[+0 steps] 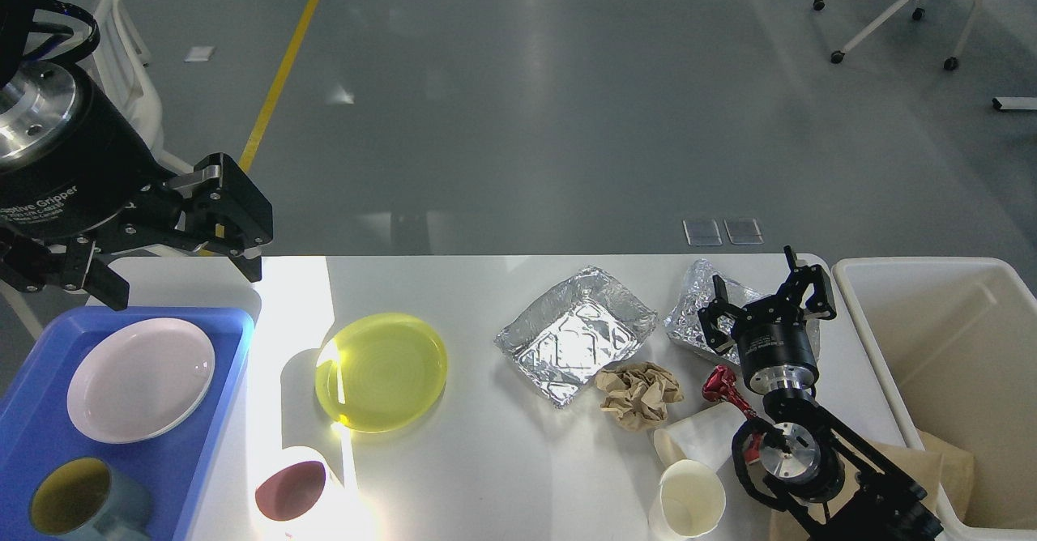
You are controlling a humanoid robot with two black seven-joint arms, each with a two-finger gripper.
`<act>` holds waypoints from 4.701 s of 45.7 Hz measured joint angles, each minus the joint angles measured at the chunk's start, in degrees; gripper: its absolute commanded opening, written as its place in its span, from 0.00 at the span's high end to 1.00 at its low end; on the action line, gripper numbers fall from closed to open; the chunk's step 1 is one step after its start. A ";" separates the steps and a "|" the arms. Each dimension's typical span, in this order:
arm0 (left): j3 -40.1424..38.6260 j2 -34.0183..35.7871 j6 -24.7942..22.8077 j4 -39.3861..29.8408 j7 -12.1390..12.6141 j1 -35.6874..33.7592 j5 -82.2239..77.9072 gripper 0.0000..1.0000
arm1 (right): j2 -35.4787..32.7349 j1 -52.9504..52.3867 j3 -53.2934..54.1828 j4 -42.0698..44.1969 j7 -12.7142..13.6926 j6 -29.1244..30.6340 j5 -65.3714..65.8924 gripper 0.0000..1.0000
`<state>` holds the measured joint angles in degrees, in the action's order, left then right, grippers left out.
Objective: Tidy desktop
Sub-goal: 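Raise the left gripper and move it over the pink cup, then grasp the pink cup with the left gripper, then lift the pink cup and place it in the blue tray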
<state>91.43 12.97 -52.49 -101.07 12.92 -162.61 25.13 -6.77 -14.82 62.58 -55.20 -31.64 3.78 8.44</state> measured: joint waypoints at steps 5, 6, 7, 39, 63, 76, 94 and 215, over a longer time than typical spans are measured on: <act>-0.36 0.02 -0.96 0.05 0.04 0.49 -0.30 0.03 | 0.00 0.00 0.00 0.00 0.00 0.00 0.00 0.00; -0.54 0.02 -1.07 0.06 0.04 0.69 -0.32 0.03 | 0.00 0.00 0.00 0.00 0.00 0.00 0.00 0.00; -0.85 0.01 -1.15 0.07 0.03 1.05 -0.34 0.03 | 0.00 0.00 0.00 0.00 0.00 0.00 0.00 0.00; -17.02 3.13 23.91 8.22 -0.07 46.84 -21.57 0.04 | 0.00 0.01 0.00 0.00 0.00 0.00 0.00 0.00; -22.90 5.59 32.68 16.56 0.18 67.89 -46.29 0.05 | -0.01 -0.01 0.00 0.00 0.00 0.00 0.00 0.00; -24.65 5.58 35.15 19.77 -0.23 72.94 -47.19 0.13 | 0.00 -0.01 0.00 0.00 0.00 0.00 0.00 0.00; -26.74 5.58 36.10 19.85 -0.55 75.04 -46.72 0.56 | -0.01 0.00 0.00 0.00 0.00 0.00 0.00 0.00; -0.25 36.90 -2.53 32.16 -9.70 39.69 -38.07 0.95 | -0.01 0.01 0.00 0.00 0.00 0.00 0.00 0.00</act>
<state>91.18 49.87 -55.01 -68.91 3.22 -122.92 -12.94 -6.78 -14.81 62.58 -55.20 -31.64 3.78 8.44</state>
